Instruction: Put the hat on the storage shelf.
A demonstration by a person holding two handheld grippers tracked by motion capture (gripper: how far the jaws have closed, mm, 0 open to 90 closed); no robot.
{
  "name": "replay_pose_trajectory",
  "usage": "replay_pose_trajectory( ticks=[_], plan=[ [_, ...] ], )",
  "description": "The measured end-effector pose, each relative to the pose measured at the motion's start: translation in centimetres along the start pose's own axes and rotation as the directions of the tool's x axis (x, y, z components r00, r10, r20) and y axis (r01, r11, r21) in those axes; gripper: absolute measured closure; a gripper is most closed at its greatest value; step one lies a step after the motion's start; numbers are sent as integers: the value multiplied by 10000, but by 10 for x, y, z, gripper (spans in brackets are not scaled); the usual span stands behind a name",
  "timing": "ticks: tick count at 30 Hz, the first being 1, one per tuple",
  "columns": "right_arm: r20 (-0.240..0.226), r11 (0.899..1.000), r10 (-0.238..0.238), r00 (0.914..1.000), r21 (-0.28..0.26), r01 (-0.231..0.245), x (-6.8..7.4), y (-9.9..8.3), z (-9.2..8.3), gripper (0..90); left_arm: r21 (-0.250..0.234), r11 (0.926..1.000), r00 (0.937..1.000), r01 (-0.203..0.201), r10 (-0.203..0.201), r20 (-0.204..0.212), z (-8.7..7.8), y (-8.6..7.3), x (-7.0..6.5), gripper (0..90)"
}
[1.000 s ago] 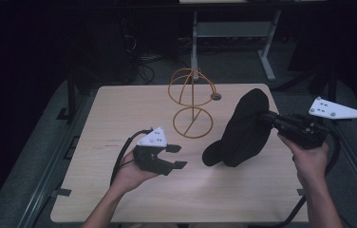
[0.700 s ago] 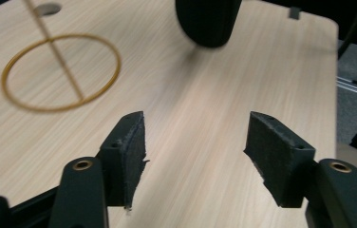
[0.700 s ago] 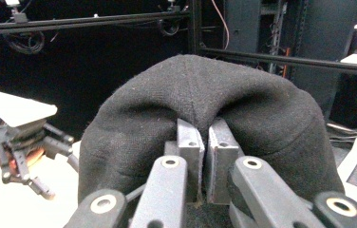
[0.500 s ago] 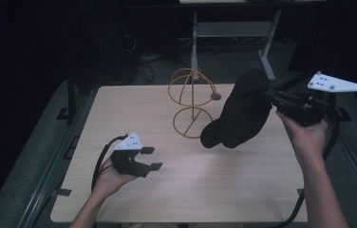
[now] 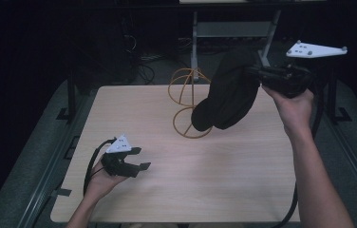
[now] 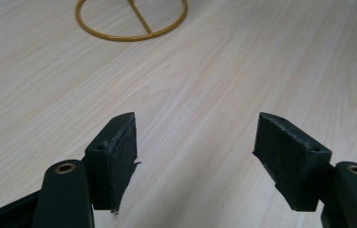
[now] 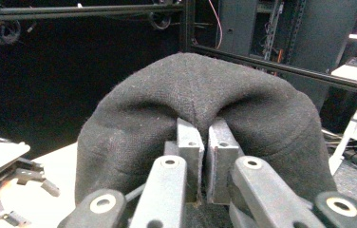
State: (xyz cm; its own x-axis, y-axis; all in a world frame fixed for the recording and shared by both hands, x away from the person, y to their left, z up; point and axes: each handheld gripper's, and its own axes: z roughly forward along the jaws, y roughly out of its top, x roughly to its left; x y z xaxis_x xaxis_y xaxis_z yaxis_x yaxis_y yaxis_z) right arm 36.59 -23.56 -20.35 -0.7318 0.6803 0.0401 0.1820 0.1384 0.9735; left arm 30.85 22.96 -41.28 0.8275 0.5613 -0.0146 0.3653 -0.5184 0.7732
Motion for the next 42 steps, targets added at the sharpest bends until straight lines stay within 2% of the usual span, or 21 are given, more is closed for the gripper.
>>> replay_pose_trajectory(
  ticks=[4, 8, 14, 17, 18, 19, 20, 23, 25, 27, 28, 29, 32, 33, 34, 36, 38, 42],
  plan=[
    [19, 9997, -158, 9999, 179, 158, 0, 12, 14, 862, 31, 10000, 9999, -51, 52, -149, -1, -1, 1, 280],
    [44, 9987, -283, 9996, 428, 281, -1, 23, 29, 862, 128, 9999, 9999, -86, 88, -134, -1, -2, 3, 279],
    [-25, 9965, -387, 9992, 746, 388, -1, 37, 55, 862, 64, 9999, 9999, 81, -80, -153, -1, -3, 5, 279],
    [-85, 9955, -410, 9991, 854, 415, -1, 40, 63, 861, 96, 10000, 9999, 2, 0, -170, -2, -4, 6, 278],
    [-86, 9942, -416, 9991, 990, 422, -1, 43, 75, 861, 73, 10000, 9999, 28, -27, -164, -2, -4, 7, 278],
    [-86, 9942, -416, 9991, 990, 422, -1, 43, 75, 861, 73, 10000, 9999, 28, -27, -164, -2, -4, 7, 278],
    [-130, 9927, -399, 9991, 1134, 411, -2, 46, 88, 860, -40, 9999, 9999, 99, -100, -129, -2, -5, 7, 278],
    [-267, 9895, -302, 9992, 1407, 337, -3, 48, 104, 858, -86, 9998, 9998, 178, -179, -74, -2, -6, 8, 279],
    [-397, 9833, -153, 9991, 1809, 222, -5, 48, 117, 858, 31, 9997, 9997, 251, -251, 0, 0, -8, 9, 279],
    [-409, 9804, -97, 9991, 1961, 176, -6, 47, 123, 858, 101, 9999, 9999, 134, -133, -23, 0, -9, 10, 279],
    [-459, 9762, 125, 9989, 2170, -23, -8, 46, 136, 857, 120, 9997, 9998, 221, -221, -2, 2, -11, 10, 279],
    [-459, 9762, 125, 9989, 2170, -23, -8, 46, 136, 857, 120, 9997, 9998, 221, -221, -2, 2, -11, 10, 278],
    [-575, 9716, 486, 9972, 2344, -338, -11, 42, 154, 856, 124, 9996, 9997, 251, -252, 70, 3, -10, 9, 278],
    [-575, 9716, 486, 9972, 2344, -338, -11, 42, 154, 856, 124, 9996, 9997, 251, -252, 70, 3, -10, 9, 278],
    [-598, 9600, 699, 9958, 2754, -508, -11, 39, 165, 854, 53, 9996, 9995, 289, -290, 125, 4, -10, 7, 278],
    [-512, 9570, 637, 9967, 2865, -464, -11, 38, 169, 854, 61, 9998, 9997, 209, -210, 116, 4, -9, 7, 279],
    [-513, 9549, 960, 9941, 2865, -775, -11, 34, 180, 853, -29, 9997, 9996, 227, -226, 167, 5, -9, 6, 279],
    [-333, 9485, 1039, 9940, 3041, -889, -11, 31, 192, 854, -154, 9993, 9992, 353, -350, 183, 8, -9, 4, 279]
  ],
)
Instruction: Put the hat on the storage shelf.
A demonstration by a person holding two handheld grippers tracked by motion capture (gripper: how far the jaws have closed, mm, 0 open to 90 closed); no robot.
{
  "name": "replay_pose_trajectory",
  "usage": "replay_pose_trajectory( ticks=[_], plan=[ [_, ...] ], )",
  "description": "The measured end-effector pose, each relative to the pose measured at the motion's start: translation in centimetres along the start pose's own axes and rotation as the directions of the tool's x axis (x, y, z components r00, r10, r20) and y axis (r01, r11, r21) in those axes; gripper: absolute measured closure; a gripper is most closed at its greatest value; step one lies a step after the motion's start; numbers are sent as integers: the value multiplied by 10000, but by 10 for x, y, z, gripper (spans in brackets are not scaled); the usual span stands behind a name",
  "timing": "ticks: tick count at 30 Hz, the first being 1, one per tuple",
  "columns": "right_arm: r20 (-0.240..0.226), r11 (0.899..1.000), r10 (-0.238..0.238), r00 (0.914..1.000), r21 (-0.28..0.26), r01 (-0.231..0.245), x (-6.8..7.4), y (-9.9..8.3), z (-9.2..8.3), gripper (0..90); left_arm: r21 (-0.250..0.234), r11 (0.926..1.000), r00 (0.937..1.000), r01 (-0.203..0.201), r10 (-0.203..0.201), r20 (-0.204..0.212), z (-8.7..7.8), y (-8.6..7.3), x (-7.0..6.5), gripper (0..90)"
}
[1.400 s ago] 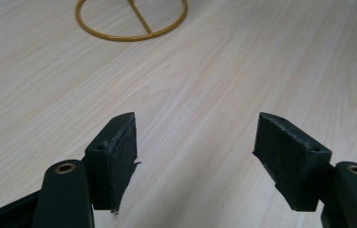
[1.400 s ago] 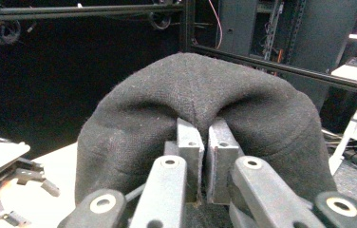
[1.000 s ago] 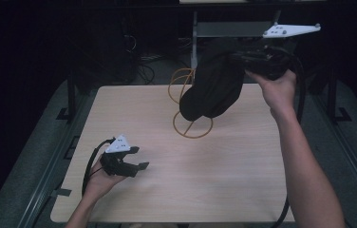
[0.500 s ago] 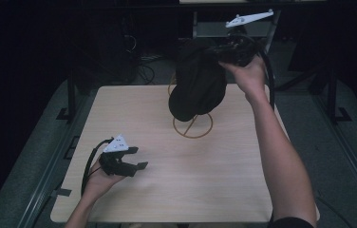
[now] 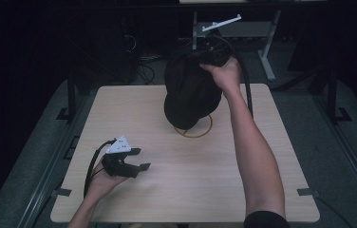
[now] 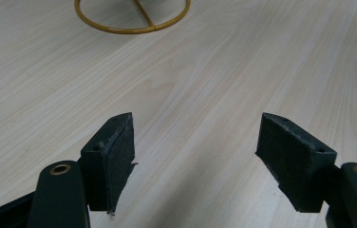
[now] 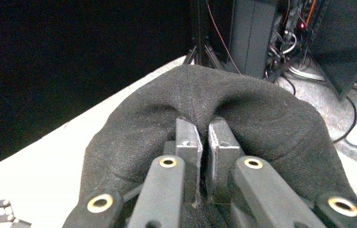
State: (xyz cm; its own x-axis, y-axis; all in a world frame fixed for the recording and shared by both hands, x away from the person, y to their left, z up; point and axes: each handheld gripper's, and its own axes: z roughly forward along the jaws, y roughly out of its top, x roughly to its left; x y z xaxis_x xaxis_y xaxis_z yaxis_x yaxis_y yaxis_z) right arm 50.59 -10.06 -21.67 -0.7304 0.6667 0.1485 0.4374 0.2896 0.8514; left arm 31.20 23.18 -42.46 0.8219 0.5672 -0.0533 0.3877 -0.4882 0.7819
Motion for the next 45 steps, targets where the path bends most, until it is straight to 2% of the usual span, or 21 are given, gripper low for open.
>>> replay_pose_trajectory(
  ticks=[2, 6, 9, 10, 11, 12, 14, 15, 16, 18, 25, 26, 30, 33, 35, 37, 38, 44, 45],
  plan=[
    [114, 9998, 31, 9999, 199, -33, -1, 0, 6, 853, -21, 10000, 10000, -50, 50, 14, 0, 0, 0, 279],
    [129, 9991, 413, 9991, 21, -414, -3, 0, 15, 849, -225, 9997, 10000, 16, -17, -60, 0, 0, 0, 281],
    [256, 9989, 470, 9986, 39, -471, -3, 1, 21, 843, -413, 9991, 9999, 20, -27, -158, -1, 1, 0, 284],
    [571, 9988, 440, 9974, 190, -452, -1, 1, 27, 812, -671, 9977, 9998, 127, -138, -151, -3, 0, 0, 286],
    [571, 9988, 440, 9974, 190, -452, -1, 1, 27, 812, -671, 9977, 9998, 127, -138, -151, -3, 0, 0, 286],
    [759, 9988, 378, 9964, 282, -400, -1, 1, 31, 768, -767, 9969, 9997, 172, -184, -141, -5, 0, 2, 286],
    [696, 9967, 214, 9973, 771, -268, 0, 0, 39, 680, -775, 9966, 9995, 281, -289, -89, -5, 0, 3, 285],
    [696, 9967, 214, 9973, 771, -268, 0, 0, 39, 680, -775, 9966, 9995, 281, -289, -89, -5, 0, 3, 285],
    [574, 9926, 47, 9983, 1209, -116, 3, -1, 47, 648, -707, 9968, 9993, 360, -364, -46, -5, -1, 3, 284],
    [641, 9928, -126, 9979, 1197, 49, 7, -2, 50, 616, -628, 9976, 9995, 304, -309, -64, -4, -1, 3, 283],
    [252, 9954, 151, 9996, 939, -174, 7, -3, 45, 524, -629, 9975, 9994, 321, -327, -97, -6, -2, 5, 279],
    [203, 9958, 190, 9996, 892, -207, 7, -3, 43, 523, -721, 9964, 9989, 451, -461, -130, -6, -3, 6, 277],
    [100, 9966, 243, 9997, 786, -250, 6, -5, 37, 489, -783, 9958, 9985, 484, -502, -214, -10, -4, 8, 273],
    [131, 9979, 104, 9999, 635, -112, 4, -7, 34, 477, -873, 9944, 9978, 592, -615, -234, -13, -4, 10, 272],
    [138, 9975, 266, 9995, 651, -275, 3, -7, 31, 471, -862, 9944, 9976, 610, -635, -265, -13, -5, 11, 270],
    [144, 9979, 226, 9996, 601, -235, 3, -7, 30, 473, -845, 9947, 9977, 591, -616, -270, -13, -5, 11, 269],
    [344, 9992, 128, 9993, 367, -141, 4, -8, 26, 493, -832, 9947, 9976, 611, -636, -267, -12, -5, 11, 269],
    [296, 9991, 328, 9990, 240, -335, 2, -12, 20, 504, -816, 9949, 9977, 590, -615, -280, -12, -5, 11, 267],
    [337, 9995, 237, 9992, 195, -244, 1, -13, 19, 504, -848, 9944, 9975, 631, -656, -271, -13, -5, 11, 267]
  ],
)
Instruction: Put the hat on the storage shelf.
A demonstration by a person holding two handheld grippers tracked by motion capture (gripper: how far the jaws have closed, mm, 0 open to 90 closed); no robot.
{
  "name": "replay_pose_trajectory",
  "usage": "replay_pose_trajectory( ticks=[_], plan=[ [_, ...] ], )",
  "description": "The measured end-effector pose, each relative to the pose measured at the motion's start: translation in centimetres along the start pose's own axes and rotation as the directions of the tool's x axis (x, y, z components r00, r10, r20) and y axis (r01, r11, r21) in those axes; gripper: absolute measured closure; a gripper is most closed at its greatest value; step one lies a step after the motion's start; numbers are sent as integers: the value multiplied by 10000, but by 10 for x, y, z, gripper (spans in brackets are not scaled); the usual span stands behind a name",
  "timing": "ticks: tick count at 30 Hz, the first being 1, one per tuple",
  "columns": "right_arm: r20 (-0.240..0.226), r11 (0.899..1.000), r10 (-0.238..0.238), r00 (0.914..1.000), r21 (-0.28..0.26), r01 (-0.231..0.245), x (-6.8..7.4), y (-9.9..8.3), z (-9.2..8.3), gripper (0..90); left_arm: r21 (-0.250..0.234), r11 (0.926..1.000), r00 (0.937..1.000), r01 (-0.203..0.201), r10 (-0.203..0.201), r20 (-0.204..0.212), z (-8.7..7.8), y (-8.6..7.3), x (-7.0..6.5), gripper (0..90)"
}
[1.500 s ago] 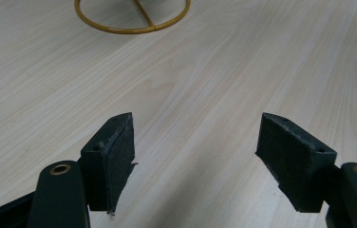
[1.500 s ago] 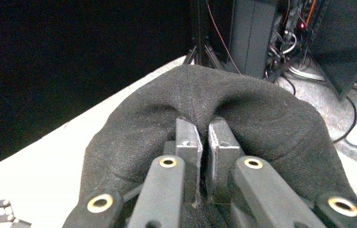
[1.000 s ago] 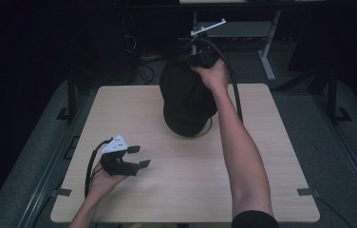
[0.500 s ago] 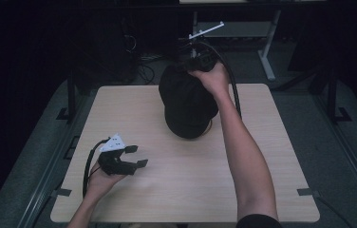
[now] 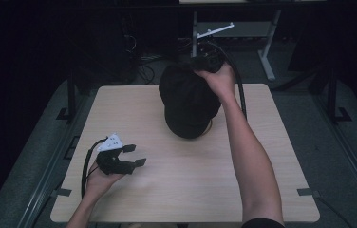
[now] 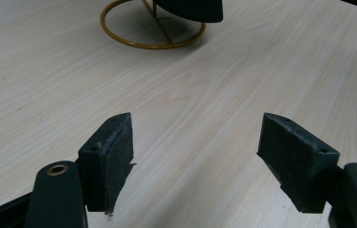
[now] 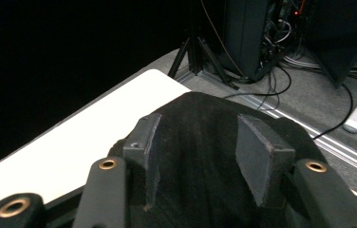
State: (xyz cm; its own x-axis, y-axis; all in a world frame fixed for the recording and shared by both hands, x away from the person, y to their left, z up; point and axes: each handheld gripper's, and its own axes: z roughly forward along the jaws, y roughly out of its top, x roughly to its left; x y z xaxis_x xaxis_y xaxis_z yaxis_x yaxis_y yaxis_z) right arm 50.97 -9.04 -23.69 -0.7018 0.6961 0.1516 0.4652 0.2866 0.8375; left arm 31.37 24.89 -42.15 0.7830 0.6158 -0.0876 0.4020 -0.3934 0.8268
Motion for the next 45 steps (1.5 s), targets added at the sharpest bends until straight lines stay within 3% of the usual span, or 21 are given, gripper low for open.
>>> replay_pose_trajectory(
  ticks=[29, 45],
  plan=[
    [-132, 9989, 417, 9990, -228, -420, -16, -15, -38, 507, -84, 9999, 9999, 85, -86, -75, -1, -1, 1, 255],
    [-388, 9998, 173, 9991, -58, -175, -15, -26, -54, 468, -29, 10000, 9999, 92, -92, -106, -1, -1, 1, 254]
  ],
)
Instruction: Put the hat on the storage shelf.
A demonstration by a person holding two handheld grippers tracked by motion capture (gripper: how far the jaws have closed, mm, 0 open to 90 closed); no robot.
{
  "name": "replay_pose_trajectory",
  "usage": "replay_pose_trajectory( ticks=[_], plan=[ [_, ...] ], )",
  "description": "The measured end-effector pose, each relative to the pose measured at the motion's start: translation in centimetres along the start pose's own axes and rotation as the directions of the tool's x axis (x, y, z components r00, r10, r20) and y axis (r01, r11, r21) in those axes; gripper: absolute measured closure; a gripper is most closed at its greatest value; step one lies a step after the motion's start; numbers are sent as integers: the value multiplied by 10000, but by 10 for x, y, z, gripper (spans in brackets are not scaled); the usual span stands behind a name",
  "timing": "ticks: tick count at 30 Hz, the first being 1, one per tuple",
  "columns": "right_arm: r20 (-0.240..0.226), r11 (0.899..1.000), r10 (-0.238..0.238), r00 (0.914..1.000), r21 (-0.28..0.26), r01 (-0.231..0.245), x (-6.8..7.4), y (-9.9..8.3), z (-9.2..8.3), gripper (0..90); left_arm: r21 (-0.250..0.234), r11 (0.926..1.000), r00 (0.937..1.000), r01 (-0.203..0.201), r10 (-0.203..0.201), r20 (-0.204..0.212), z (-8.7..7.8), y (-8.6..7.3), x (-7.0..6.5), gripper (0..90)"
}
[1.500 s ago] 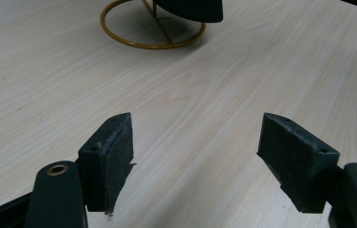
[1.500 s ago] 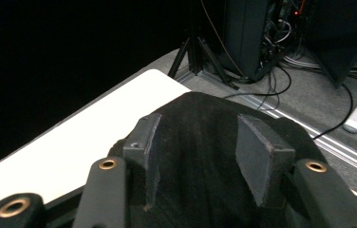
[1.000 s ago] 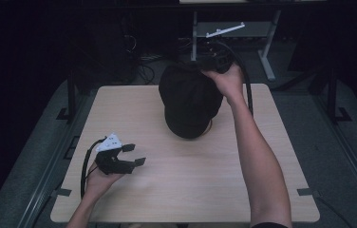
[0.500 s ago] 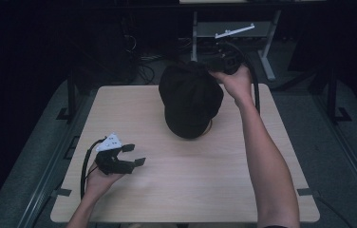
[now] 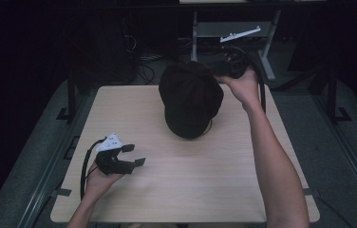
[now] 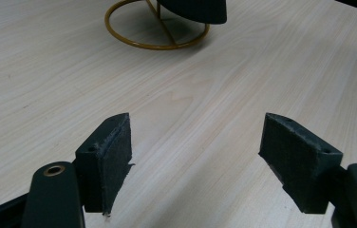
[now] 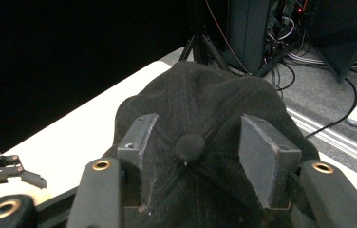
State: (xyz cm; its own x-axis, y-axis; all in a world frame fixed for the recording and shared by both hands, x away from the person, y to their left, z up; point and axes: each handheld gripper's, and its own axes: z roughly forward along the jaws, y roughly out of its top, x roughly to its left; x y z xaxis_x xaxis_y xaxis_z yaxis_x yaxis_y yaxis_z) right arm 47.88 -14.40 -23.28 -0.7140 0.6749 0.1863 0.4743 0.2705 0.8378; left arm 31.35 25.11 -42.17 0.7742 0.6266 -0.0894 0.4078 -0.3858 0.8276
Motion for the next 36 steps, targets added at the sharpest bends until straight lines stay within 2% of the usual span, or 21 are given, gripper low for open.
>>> replay_pose_trajectory(
  ticks=[9, 17, 30, 36],
  plan=[
    [-122, 9999, 126, 9998, -110, -127, -2, -8, -11, 441, -92, 10000, 10000, -23, 22, -43, -1, -1, 0, 254],
    [-112, 9997, 155, 9998, -209, -157, -3, -17, -20, 416, 35, 9999, 9999, -135, 135, -80, -1, -2, 0, 254],
    [-214, 9995, 322, 9993, -70, -324, -4, -34, -31, 363, -67, 10000, 9999, -14, 13, -158, -1, -3, 0, 254],
    [-194, 9992, 347, 9992, -184, -351, -5, -40, -38, 357, -39, 10000, 9999, 22, -22, -129, 0, -3, -1, 254]
  ],
)
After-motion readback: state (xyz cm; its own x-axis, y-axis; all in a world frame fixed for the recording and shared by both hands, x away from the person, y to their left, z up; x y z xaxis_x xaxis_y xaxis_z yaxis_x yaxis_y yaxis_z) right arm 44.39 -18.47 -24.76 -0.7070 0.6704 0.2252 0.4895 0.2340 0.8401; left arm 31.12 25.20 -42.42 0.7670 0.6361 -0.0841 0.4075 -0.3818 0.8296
